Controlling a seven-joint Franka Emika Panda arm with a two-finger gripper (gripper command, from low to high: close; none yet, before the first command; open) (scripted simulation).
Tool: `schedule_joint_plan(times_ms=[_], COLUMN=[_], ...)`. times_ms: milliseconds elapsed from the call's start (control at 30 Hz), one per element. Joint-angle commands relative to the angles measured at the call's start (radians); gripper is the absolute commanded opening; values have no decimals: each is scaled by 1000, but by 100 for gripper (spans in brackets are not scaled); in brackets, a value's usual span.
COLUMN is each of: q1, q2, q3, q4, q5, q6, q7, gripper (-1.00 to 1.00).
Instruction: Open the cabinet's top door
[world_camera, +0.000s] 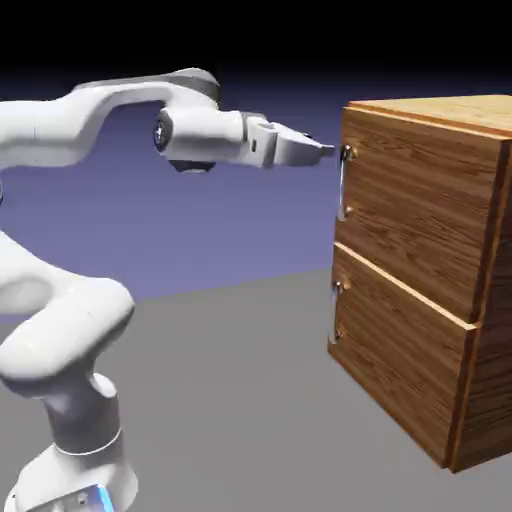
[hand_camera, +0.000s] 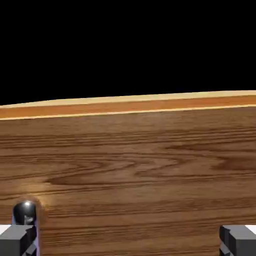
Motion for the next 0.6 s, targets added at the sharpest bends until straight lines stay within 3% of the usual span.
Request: schedule_joint_plan(times_ms=[0,567], q1=[-16,-293], q2=[-9,-168], q3=[19,349], q4=[8,143], q5=[44,783], q6=[-2,-29], q7=[-26,-474], gripper=[0,0])
